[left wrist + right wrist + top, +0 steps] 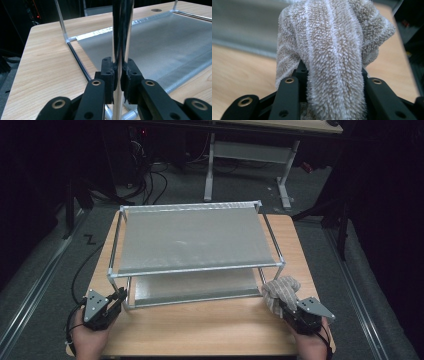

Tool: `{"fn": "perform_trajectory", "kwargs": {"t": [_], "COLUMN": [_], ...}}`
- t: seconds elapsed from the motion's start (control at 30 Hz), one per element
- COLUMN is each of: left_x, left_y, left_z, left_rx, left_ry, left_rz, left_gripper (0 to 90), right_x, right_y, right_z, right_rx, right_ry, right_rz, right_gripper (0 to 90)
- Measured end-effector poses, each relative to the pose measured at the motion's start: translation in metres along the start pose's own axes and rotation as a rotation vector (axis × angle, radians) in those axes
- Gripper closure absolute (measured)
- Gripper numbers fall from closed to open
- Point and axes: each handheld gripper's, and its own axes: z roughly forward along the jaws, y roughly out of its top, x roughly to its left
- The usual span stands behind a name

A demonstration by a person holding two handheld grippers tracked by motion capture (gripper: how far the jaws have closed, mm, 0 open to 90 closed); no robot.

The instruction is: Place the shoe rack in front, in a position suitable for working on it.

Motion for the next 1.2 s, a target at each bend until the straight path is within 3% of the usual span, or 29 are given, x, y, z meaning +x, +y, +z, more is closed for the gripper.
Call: {"fn": "perform_trajectory", "kwargs": {"t": [0.13,0.27,0.53,0.57,0.73,0.83,0.97,1.03,1.2], "left_x": [0.000,0.000,-0.001,-0.001,-0.004,-0.004,-0.005,-0.005,-0.005], "left_y": [0.000,0.000,0.000,-0.001,-0.003,-0.004,-0.004,-0.005,-0.005], "left_z": [0.000,0.000,0.000,-0.001,-0.005,-0.006,-0.007,-0.008,-0.008], "left_rx": [0.000,0.001,0.001,-0.002,-0.007,-0.009,-0.012,-0.013,-0.012], "left_ry": [-0.001,0.001,0.003,0.004,0.002,0.003,0.009,0.010,0.009], "left_rz": [0.002,0.007,0.007,0.010,0.014,0.012,0.008,0.004,-0.004], "left_gripper": [80.3,80.2,80.2,80.2,80.0,80.1,80.0,80.1,80.2], "right_x": [-0.005,-0.010,-0.031,-0.038,-0.047,-0.039,-0.022,-0.017,-0.015], "right_y": [-0.018,-0.029,-0.033,-0.032,-0.019,-0.009,-0.002,-0.002,-0.006], "right_z": [0.018,0.026,0.018,0.017,0.024,0.037,0.054,0.055,0.050], "right_rx": [0.105,0.160,0.152,0.128,0.052,0.022,0.041,0.043,0.045], "right_ry": [0.026,0.037,-0.056,-0.098,-0.147,-0.120,-0.059,-0.037,-0.008], "right_rz": [-0.003,0.011,0.043,0.074,0.116,0.090,0.005,-0.021,-0.026], "right_gripper": [62.1,62.1,62.1,61.9,61.9,62.1,62.4,62.7,62.8]}}
